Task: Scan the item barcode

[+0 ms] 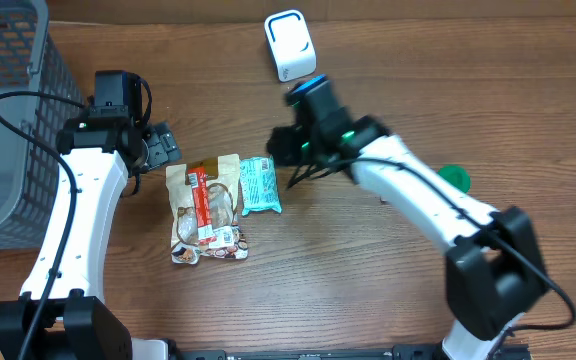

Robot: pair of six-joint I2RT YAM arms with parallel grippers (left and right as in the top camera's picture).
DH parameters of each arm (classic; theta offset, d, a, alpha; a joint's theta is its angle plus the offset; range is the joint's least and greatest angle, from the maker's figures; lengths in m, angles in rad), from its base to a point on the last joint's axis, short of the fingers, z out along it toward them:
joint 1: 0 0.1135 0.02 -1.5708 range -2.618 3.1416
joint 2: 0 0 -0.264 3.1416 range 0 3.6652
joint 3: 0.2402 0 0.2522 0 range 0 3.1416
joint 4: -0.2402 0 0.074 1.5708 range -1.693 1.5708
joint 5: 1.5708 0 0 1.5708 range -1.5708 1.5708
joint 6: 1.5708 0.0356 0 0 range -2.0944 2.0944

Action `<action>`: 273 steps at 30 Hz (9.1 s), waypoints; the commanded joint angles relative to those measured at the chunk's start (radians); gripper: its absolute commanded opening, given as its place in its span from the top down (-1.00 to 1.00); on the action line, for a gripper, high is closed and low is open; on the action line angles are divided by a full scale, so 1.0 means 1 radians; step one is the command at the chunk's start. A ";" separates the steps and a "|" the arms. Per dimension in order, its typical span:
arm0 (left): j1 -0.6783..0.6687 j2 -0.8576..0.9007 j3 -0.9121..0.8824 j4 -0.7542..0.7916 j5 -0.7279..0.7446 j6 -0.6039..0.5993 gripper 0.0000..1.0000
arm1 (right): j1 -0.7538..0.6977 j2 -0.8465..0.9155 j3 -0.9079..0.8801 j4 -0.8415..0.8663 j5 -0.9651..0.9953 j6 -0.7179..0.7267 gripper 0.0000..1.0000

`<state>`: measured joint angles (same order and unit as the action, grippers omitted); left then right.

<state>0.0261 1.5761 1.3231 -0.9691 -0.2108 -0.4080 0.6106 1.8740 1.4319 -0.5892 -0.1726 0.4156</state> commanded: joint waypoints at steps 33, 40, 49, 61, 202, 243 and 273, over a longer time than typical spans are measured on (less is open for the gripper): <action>0.001 0.006 0.019 0.002 -0.006 0.019 -1.00 | 0.227 0.165 -0.019 -0.049 0.250 0.082 -0.08; 0.000 0.006 0.019 0.002 -0.006 0.019 -1.00 | 0.225 0.165 -0.019 -0.089 0.325 0.081 -0.08; 0.000 0.006 0.019 0.001 -0.006 0.019 -1.00 | 0.208 0.165 -0.019 -0.306 0.656 0.018 -0.17; 0.000 0.006 0.019 0.002 -0.006 0.019 -0.99 | 0.074 0.101 0.019 -0.400 0.505 -0.028 -0.28; -0.443 0.315 -0.046 0.079 0.540 0.082 0.92 | -0.159 -0.077 -0.255 -0.142 -0.224 -0.077 -0.26; -0.301 0.315 0.020 -0.090 0.478 0.136 -0.04 | -0.031 -0.077 -0.391 -0.020 -0.226 0.328 -0.01; -0.403 0.315 -0.064 0.035 0.409 0.172 0.19 | -0.154 -0.145 -0.332 -0.048 -0.202 0.181 -0.09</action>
<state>-0.3721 1.8816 1.2785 -0.9482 0.2153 -0.2512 0.4625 1.7550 1.0744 -0.6453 -0.3885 0.6186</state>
